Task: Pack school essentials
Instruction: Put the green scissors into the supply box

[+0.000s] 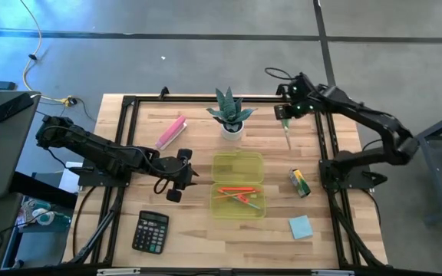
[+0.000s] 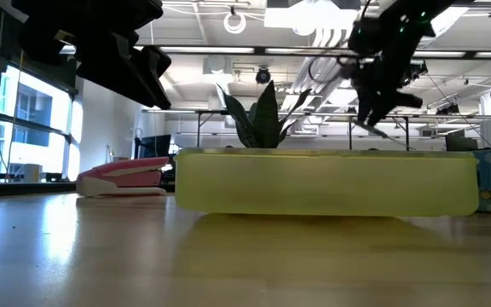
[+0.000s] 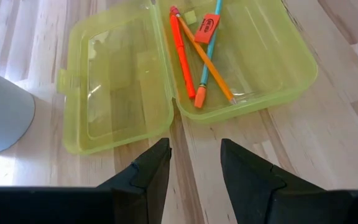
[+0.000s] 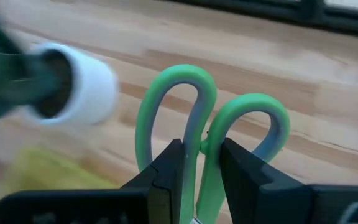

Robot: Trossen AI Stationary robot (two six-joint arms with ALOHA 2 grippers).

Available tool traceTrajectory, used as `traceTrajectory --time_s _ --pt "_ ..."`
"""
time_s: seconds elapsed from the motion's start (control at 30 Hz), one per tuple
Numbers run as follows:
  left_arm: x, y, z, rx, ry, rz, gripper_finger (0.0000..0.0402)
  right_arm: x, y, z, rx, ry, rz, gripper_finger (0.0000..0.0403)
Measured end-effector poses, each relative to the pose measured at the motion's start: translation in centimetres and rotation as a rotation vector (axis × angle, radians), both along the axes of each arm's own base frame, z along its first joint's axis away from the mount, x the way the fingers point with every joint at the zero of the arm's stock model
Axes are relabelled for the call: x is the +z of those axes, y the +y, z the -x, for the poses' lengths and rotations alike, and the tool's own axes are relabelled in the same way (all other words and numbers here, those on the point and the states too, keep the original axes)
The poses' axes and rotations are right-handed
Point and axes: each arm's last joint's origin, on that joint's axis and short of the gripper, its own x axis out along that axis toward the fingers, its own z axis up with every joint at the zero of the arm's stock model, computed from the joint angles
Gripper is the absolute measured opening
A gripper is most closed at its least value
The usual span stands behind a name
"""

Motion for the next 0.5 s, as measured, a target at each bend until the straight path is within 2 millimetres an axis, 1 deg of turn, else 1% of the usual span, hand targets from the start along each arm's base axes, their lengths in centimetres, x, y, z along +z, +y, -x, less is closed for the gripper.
traceTrajectory --time_s 0.13,0.27,0.33,0.5 --pt "0.0 0.0 0.0 0.000 0.000 0.000 0.0131 2.0 2.5 -0.4 0.048 -0.101 0.051 0.0074" --pt "0.0 0.0 0.0 0.008 -0.001 0.008 0.0131 3.3 4.9 -1.2 0.117 -0.195 0.082 0.0074" --pt "0.0 0.0 0.0 0.008 -0.001 0.008 0.0131 3.7 6.0 -1.9 0.157 -0.233 0.105 0.0074" --pt "0.0 0.0 0.0 0.011 -0.001 0.011 0.0131 4.7 8.7 -4.5 0.299 -0.376 0.154 0.0074"
